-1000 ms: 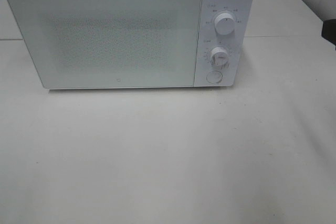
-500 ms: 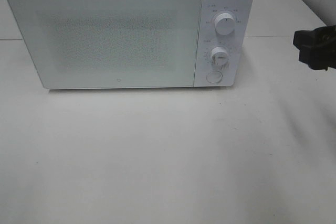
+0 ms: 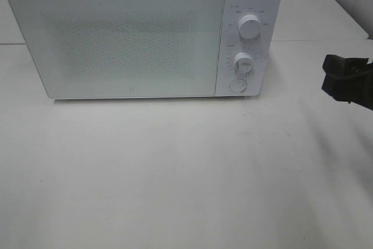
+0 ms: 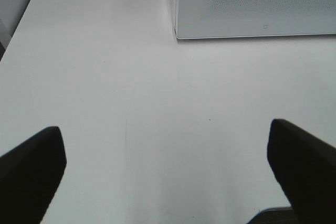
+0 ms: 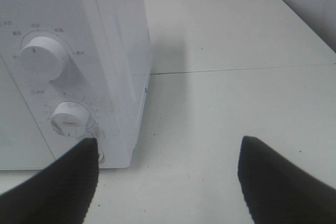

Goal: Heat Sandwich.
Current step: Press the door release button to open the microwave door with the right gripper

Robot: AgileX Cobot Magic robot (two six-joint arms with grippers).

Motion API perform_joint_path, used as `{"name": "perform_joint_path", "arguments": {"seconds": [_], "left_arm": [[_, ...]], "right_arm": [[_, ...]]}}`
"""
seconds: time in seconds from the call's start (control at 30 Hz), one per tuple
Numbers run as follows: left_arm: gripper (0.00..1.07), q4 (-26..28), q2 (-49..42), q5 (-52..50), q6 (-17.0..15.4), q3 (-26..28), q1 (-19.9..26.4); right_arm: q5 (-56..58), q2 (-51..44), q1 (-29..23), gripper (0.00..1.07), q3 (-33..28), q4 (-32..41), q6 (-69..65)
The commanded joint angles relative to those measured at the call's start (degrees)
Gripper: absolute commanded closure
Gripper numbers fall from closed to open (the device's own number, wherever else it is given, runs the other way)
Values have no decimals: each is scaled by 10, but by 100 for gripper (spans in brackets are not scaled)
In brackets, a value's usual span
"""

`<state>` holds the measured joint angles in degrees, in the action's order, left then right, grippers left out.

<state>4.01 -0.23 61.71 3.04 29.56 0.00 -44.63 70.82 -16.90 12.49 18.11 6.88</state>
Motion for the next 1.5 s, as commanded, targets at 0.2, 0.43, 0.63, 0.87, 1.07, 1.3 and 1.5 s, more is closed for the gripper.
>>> {"name": "perform_joint_path", "arguments": {"seconds": [0.2, 0.43, 0.63, 0.87, 1.07, 1.3, 1.5], "left_arm": [[6, 1, -5, -6, -2, -1, 0], [6, 1, -5, -6, -2, -1, 0], [6, 1, -5, -6, -2, -1, 0], [6, 1, -5, -6, -2, -1, 0], [6, 1, -5, -6, -2, -1, 0], [6, 1, -5, -6, -2, -1, 0], [6, 1, -5, -6, -2, -1, 0]], "right_arm": [[-106, 88, -107, 35, -1, 92, 52], [-205, 182, -206, 35, 1, 183, 52], [-209, 228, -246, 35, 25, 219, 52], [-202, 275, -279, 36, 61, 236, 52], [-199, 280, -294, 36, 65, 259, 54], [-197, 280, -295, 36, 65, 261, 2], [-199, 281, -295, 36, 65, 261, -171]]}}
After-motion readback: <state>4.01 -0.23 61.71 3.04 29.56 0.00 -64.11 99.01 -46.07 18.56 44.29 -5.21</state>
